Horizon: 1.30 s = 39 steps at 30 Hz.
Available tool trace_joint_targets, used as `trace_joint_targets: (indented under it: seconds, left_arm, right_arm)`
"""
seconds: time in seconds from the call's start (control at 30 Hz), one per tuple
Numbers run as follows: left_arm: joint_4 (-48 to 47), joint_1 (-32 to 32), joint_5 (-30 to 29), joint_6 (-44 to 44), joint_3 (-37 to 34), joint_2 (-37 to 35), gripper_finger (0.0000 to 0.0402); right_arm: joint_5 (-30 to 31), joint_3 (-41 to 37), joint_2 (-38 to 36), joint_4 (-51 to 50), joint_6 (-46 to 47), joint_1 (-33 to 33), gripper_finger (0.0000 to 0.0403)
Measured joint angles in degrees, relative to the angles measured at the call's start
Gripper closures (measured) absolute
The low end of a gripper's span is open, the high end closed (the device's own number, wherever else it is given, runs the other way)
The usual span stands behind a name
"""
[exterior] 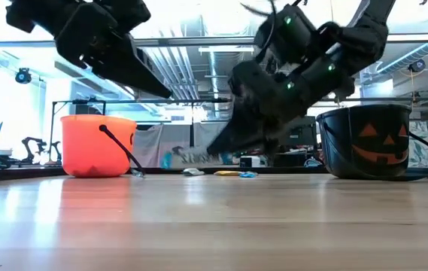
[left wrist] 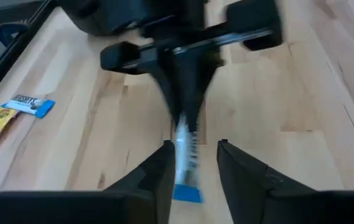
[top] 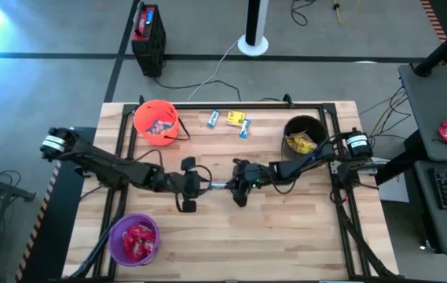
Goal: Sort candy by brand, put in halloween buckets
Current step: Put the white chocolate bar into the orange bucket
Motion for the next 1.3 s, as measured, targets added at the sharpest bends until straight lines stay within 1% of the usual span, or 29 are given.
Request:
trace_joint_targets:
  seconds: [0.07,0.17,0.23,0.3,0.37,0.43,0.53,0.63,0.73,0.8,0.87,0.97,1.07,1.1,1.2,1.3]
  left_arm:
    - [2.3,0.1,0.4,-0.5,-1.6,-0.6,0.0281]
    - [7.4,0.1,2.9,-1.1,-4.0,-0.3,0.025]
    - [10.0,0.0,4.4,-1.6,-4.9,0.4,0.0229]
    - [10.8,0.1,4.4,-1.7,-5.4,1.2,0.0212]
    - [10.8,0.6,4.3,-1.7,-5.7,2.1,0.0198]
    - [10.8,0.9,2.8,-1.9,-5.7,3.1,0.0188]
    - [11.0,0.9,-1.5,-2.3,-5.2,4.3,0.0182]
    - [11.0,1.0,-2.1,-1.8,-4.7,5.2,0.0184]
    - [10.3,1.1,0.6,-1.3,-4.3,5.6,0.0197]
    - [9.4,1.0,1.8,-0.9,-4.3,5.6,0.0212]
    - [9.2,0.8,1.8,-0.6,-4.3,5.6,0.0238]
    - [8.9,0.8,1.8,0.4,-4.4,5.5,0.0298]
    - [5.4,0.9,1.8,0.7,-3.5,5.5,0.0375]
    - [4.3,0.9,1.8,0.3,-3.0,5.5,0.0385]
    - [0.5,0.9,1.8,-0.3,-1.2,5.5,0.0383]
    - [-5.8,0.9,1.8,-0.2,1.9,5.5,0.039]
  right_arm:
    - [0.9,0.9,0.0,0.8,-3.9,1.6,0.038]
    - [6.7,3.3,0.0,-1.4,-8.1,3.7,0.038]
    - [9.4,5.1,0.0,-3.5,-12.1,4.6,0.038]
    - [11.9,7.0,0.0,-4.9,-15.2,5.4,0.038]
    - [13.2,9.1,0.0,-6.5,-17.8,6.2,0.038]
    - [13.3,11.0,0.0,-9.2,-20.1,6.7,0.038]
    - [13.5,13.9,0.0,-13.3,-22.7,7.2,0.038]
    - [15.8,16.2,0.1,-16.3,-23.3,7.6,0.038]
    - [19.3,18.7,0.1,-21.4,-25.0,8.0,0.038]
    - [19.4,20.0,0.1,-24.7,-25.8,8.1,0.038]
    - [19.4,20.7,0.1,-26.6,-26.2,8.2,0.038]
    - [19.5,20.8,0.1,-26.8,-26.2,8.5,0.038]
    - [19.3,20.8,0.1,-26.8,-26.2,8.5,0.0375]
    - [19.4,20.8,0.1,-26.8,-26.0,8.5,0.0372]
    - [19.3,20.8,0.1,-26.6,-24.2,8.4,0.0356]
    - [19.3,21.4,0.0,-27.3,-23.7,8.2,0.0325]
